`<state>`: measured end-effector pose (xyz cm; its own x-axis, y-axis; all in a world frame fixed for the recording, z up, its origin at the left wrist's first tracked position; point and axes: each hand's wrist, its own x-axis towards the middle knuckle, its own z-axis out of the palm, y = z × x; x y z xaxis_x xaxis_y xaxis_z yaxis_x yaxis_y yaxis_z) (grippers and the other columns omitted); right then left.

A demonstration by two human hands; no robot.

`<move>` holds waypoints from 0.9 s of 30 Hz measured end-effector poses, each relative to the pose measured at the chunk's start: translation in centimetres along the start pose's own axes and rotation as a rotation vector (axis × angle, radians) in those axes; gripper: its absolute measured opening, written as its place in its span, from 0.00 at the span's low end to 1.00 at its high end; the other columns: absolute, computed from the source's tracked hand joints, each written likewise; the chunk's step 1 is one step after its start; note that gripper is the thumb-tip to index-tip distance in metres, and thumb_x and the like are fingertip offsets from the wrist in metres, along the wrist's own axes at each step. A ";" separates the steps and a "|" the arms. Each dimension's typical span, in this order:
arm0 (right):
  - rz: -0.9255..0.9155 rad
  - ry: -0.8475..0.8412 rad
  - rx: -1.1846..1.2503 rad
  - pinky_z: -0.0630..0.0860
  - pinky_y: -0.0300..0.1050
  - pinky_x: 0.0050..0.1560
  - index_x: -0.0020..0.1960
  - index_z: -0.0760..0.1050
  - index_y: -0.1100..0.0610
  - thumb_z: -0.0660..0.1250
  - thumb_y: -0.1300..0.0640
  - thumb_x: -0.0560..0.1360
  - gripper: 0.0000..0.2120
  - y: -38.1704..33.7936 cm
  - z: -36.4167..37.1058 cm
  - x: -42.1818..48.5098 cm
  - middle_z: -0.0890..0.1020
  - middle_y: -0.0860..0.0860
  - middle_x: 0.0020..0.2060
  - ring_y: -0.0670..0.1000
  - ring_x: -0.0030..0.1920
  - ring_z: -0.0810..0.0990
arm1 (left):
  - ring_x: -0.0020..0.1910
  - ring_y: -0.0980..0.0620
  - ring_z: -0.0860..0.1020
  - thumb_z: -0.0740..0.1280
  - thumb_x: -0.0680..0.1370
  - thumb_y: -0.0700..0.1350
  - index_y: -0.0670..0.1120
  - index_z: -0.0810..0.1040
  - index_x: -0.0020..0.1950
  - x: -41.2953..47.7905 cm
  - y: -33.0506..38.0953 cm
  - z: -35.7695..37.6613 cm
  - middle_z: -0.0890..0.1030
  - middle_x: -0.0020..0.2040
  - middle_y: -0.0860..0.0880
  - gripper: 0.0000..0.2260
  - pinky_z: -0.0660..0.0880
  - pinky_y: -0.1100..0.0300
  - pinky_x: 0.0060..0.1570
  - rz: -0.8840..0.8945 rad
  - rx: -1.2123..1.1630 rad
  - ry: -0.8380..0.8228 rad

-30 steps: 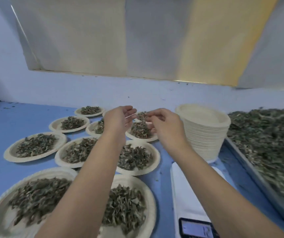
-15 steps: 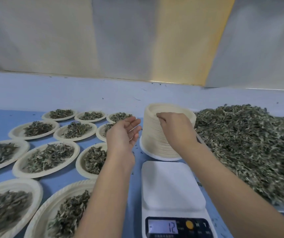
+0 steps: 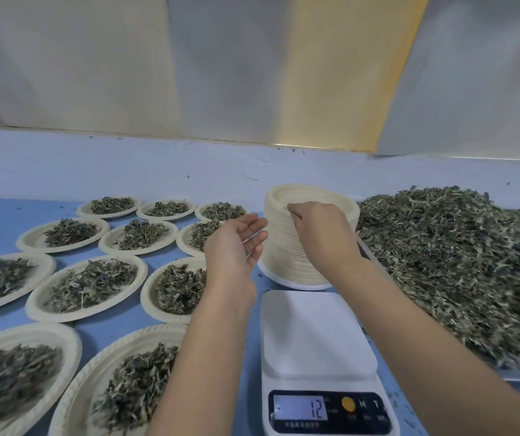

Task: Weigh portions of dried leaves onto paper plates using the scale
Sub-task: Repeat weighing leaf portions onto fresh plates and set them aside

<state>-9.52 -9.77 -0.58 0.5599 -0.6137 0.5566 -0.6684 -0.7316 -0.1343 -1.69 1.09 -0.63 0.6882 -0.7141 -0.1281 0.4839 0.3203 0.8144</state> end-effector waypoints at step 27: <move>-0.184 0.315 0.345 0.54 0.53 0.74 0.62 0.78 0.56 0.65 0.55 0.73 0.18 -3.4 -2.1 -6.7 0.78 0.50 0.63 0.53 0.64 0.74 | 0.32 0.50 0.69 0.63 0.77 0.39 0.41 0.71 0.38 -0.2 0.3 -0.7 0.71 0.33 0.45 0.08 0.73 0.63 0.30 0.320 0.387 0.046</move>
<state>-12.05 -2.56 -2.19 0.4433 -0.3845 0.8097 -0.3420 -0.9075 -0.2438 -1.27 1.75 -0.77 0.7969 -0.5865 0.1448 0.0148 0.2585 0.9659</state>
